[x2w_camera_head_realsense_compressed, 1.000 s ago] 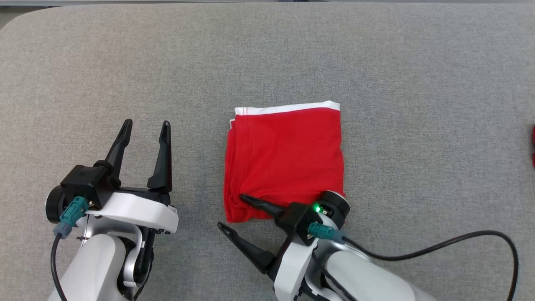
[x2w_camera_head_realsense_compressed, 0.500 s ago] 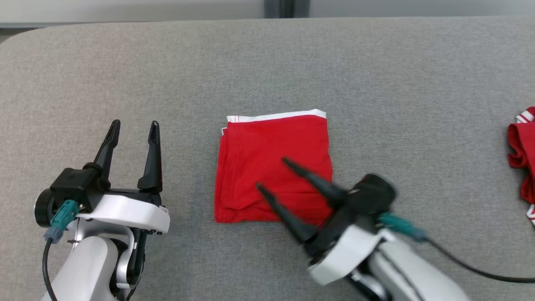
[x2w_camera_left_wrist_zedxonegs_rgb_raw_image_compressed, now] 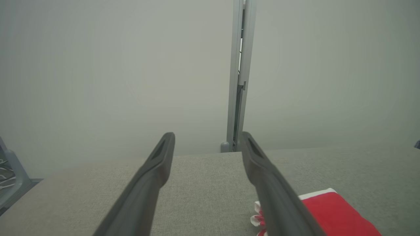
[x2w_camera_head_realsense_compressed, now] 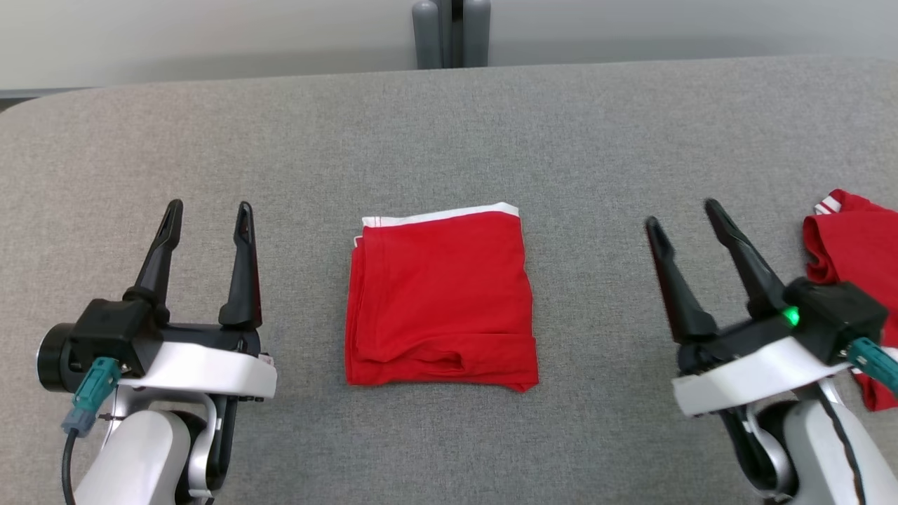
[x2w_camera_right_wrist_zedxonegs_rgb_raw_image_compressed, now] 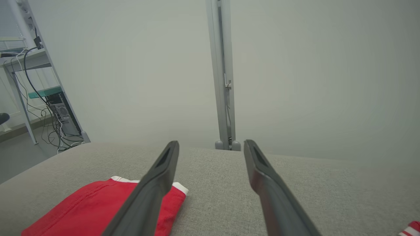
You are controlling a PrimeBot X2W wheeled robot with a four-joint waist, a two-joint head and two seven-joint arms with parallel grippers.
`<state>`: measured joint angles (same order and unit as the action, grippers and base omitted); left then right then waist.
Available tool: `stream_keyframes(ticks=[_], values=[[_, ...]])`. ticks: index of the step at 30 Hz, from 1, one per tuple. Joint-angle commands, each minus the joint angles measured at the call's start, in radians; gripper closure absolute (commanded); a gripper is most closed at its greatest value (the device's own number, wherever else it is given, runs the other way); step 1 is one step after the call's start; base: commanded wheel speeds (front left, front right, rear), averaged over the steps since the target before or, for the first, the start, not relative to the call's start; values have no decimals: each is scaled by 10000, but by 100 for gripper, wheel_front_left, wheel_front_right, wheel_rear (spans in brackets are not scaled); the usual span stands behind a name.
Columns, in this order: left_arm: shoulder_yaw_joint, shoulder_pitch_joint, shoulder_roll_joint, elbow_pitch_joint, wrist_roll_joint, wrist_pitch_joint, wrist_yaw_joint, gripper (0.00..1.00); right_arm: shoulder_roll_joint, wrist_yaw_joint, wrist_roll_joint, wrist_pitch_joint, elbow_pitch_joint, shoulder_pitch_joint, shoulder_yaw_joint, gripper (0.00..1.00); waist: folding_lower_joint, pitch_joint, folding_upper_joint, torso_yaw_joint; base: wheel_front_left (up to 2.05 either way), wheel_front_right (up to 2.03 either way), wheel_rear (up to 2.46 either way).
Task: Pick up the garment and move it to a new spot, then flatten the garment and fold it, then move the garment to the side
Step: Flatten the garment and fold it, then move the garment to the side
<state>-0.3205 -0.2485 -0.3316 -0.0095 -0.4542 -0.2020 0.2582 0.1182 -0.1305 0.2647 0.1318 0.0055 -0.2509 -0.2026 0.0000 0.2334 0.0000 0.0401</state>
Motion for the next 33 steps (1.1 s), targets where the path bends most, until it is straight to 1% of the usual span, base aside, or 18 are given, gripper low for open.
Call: stream_keyframes(ticks=[1, 4, 7, 14, 20, 23, 27, 33], values=[[-38, 239, -87, -134, 129, 47, 101, 0, 40, -5, -139, -162, -22, 374, 432, 0, 0, -124, 0, 13, 0, 0, 0], [-85, 383, -147, -352, 181, 87, 186, 0, 29, -5, -200, -290, 10, 812, 1029, 0, 0, -259, 0, 28, 0, 0, 0], [-128, 657, -233, -505, 249, 154, 320, 0, -19, -5, -253, -395, -36, 1194, 1420, 0, 0, -371, 0, 42, 0, 0, 0], [-136, 969, -312, -699, 183, 331, 449, 0, -113, -5, -241, -594, -127, 1543, 1662, 0, 0, -436, 0, 22, 0, 0, 0], [-168, 923, -326, -794, 151, 414, 481, 0, -182, -5, -189, -678, -115, 1449, 1705, 0, 0, -392, 0, 70, 0, 0, 0], [-207, 877, -332, -805, 169, 421, 501, 0, -176, -5, -182, -753, -107, 1337, 1664, 0, 0, -376, 0, 124, 0, 0, 0], [-312, 723, -274, -836, 210, 439, 443, 0, -12, -6, -149, -1117, -85, 1235, 1438, 0, 0, -260, 0, 391, 0, 0, 0], [-541, 513, -120, -721, 215, 366, 348, 0, 302, -4, 312, -2245, 336, 961, 235, 0, 0, 17, 0, 958, 0, 0, 0]])
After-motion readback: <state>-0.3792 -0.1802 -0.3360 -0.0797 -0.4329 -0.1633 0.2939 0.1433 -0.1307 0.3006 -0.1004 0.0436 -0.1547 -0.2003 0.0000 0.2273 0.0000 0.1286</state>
